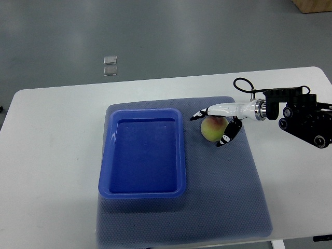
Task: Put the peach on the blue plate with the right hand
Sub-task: 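Lift the peach with the right hand and carry it over the tray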
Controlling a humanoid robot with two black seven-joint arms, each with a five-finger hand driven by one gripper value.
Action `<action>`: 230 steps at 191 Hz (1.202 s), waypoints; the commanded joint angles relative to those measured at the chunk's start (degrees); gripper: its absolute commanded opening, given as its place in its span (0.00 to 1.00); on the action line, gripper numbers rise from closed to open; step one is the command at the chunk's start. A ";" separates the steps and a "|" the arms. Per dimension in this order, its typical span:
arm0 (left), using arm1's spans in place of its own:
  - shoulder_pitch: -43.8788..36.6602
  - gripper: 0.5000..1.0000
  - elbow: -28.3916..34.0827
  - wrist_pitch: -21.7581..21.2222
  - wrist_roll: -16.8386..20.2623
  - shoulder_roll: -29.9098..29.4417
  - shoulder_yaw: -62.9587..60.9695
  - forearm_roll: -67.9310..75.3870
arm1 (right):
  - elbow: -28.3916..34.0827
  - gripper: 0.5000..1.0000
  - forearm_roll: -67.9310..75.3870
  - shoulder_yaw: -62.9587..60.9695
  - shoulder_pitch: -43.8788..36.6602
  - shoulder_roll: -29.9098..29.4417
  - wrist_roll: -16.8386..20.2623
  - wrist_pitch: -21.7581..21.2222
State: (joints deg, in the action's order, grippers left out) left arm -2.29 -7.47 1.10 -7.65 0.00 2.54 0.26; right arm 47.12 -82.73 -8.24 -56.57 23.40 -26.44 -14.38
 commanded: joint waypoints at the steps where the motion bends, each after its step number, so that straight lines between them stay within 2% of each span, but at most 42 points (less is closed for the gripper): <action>1: 0.00 1.00 0.00 -0.04 0.00 0.00 0.01 0.00 | -0.09 0.74 -0.76 1.03 -0.12 0.07 -0.63 1.46; 33: 0.00 1.00 0.00 0.04 0.00 0.00 0.01 0.00 | -0.36 0.66 -1.11 1.03 -0.03 0.07 -1.16 2.17; 50: 0.00 1.00 0.00 0.04 0.00 0.00 0.01 0.00 | -0.80 0.58 -1.11 1.03 -0.03 -0.02 -1.07 2.60; 57: 0.00 1.00 0.00 -0.04 0.00 0.00 0.01 0.00 | -1.24 0.45 -1.11 1.03 0.06 -0.02 -0.89 2.78; 63: 0.00 1.00 0.00 -0.04 0.00 0.00 0.01 0.00 | -1.32 0.39 -1.11 1.03 0.06 -0.02 -0.89 2.78; 95: 0.00 1.00 0.00 -0.04 0.00 0.00 0.01 0.00 | -1.41 0.20 -1.11 1.12 0.06 0.07 -0.89 2.78; 104: 0.00 1.00 0.00 -0.04 0.00 0.00 0.01 0.00 | -1.41 0.20 -1.11 1.12 0.06 0.07 -0.89 2.78; 105: 0.00 1.00 0.00 -0.04 0.00 0.00 0.01 0.00 | -1.41 0.13 -1.11 1.03 -0.03 0.24 -0.98 2.87; 120: 0.00 1.00 0.00 -0.04 0.00 0.00 0.01 0.00 | -1.41 0.01 -1.11 0.59 -0.21 0.94 -1.07 2.87; 154: 0.00 1.00 0.00 -0.04 0.00 0.00 0.01 0.00 | -1.32 0.00 -0.41 0.24 -3.19 1.03 -1.69 2.87; 155: 0.00 1.00 0.00 -0.04 0.00 0.00 0.01 0.00 | -1.24 0.00 -0.32 0.07 -4.06 0.60 -2.64 2.96; 161: 0.00 1.00 0.00 -0.04 0.00 0.00 0.01 0.00 | -1.15 0.00 -0.23 -0.11 -4.77 0.33 -3.18 3.04; 186: 0.00 1.00 0.00 -0.04 0.00 0.00 -0.08 0.00 | -0.62 0.00 0.12 -0.29 -6.97 -0.55 -3.80 3.66; 189: 0.00 1.00 0.00 -0.04 0.00 0.00 0.01 0.00 | -0.53 0.00 0.56 -0.29 -8.55 -3.18 -4.67 3.92; 200: 0.00 1.00 0.00 -0.04 0.00 0.00 0.01 0.00 | -0.53 0.00 0.64 -0.29 -8.82 -3.71 -4.85 3.92; 201: 0.00 1.00 0.00 -0.04 0.00 0.00 0.01 0.00 | -0.53 0.00 0.90 -0.29 -9.78 -6.15 -5.02 3.92; 230: 0.00 1.00 0.00 -0.04 0.00 0.00 -0.08 0.00 | -1.85 0.00 0.82 0.77 -10.93 -12.68 -4.50 3.92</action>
State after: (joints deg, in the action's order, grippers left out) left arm -2.27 -7.47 1.06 -7.64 0.00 2.53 0.26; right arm 46.28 -81.88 -8.38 -66.85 15.36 -31.30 -10.47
